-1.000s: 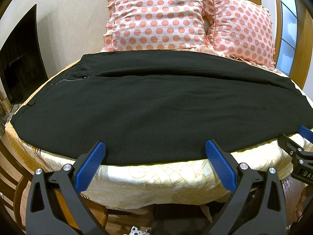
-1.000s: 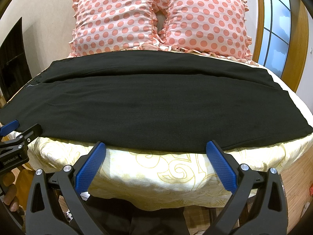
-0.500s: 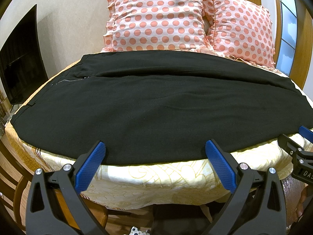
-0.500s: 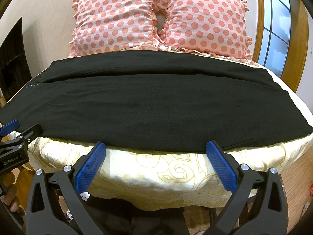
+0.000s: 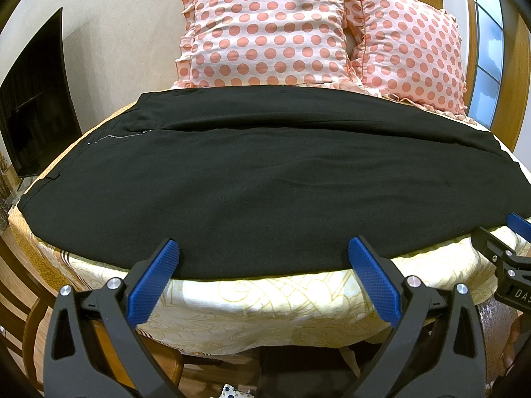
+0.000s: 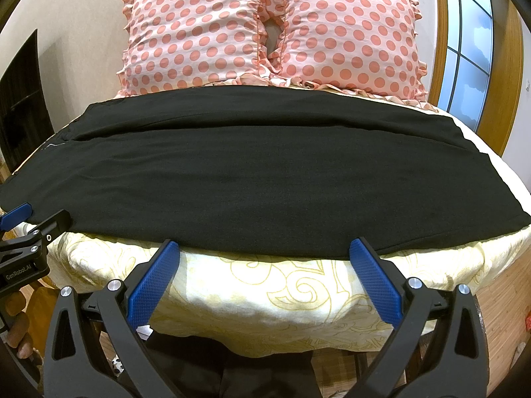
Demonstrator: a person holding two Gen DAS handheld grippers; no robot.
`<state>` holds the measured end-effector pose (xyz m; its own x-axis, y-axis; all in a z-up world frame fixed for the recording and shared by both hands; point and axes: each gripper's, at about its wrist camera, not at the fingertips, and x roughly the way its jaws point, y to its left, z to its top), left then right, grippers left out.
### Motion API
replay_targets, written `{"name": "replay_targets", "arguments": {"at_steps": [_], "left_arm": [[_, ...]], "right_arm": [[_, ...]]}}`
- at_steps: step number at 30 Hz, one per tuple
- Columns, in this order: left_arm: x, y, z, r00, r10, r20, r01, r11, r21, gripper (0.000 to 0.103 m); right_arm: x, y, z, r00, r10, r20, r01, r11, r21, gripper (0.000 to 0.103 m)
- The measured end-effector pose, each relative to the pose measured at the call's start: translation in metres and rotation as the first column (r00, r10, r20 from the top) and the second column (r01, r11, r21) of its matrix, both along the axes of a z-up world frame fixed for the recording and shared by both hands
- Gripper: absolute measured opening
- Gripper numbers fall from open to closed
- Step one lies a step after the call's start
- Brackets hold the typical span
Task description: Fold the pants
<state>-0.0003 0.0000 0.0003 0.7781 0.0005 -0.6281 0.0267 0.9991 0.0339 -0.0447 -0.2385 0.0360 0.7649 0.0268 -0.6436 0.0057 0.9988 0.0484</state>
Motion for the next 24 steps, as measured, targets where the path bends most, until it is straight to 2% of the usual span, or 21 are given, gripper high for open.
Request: {"name": "replay_targets", "arguments": {"at_steps": [12,21,24], "left_arm": [[0.001,-0.001,0.001,1.000,0.000,-0.013,0.000,1.000,0.003,0.101],[0.006,0.001,0.003,0.999,-0.008,-0.047,0.009,1.000,0.004,0.101],[0.007,0.006,0.008,0.998,-0.009,-0.066,0.008,1.000,-0.015,0.101]], "right_arm": [[-0.002,-0.001,0.000,1.000,0.000,0.008,0.000,1.000,0.000,0.102],[-0.002,-0.006,0.003,0.998,0.061,0.019,-0.061,0.998,0.001,0.102],[-0.004,-0.018,0.018,0.996,0.060,0.070,-0.062,0.998,0.031,0.102]]}}
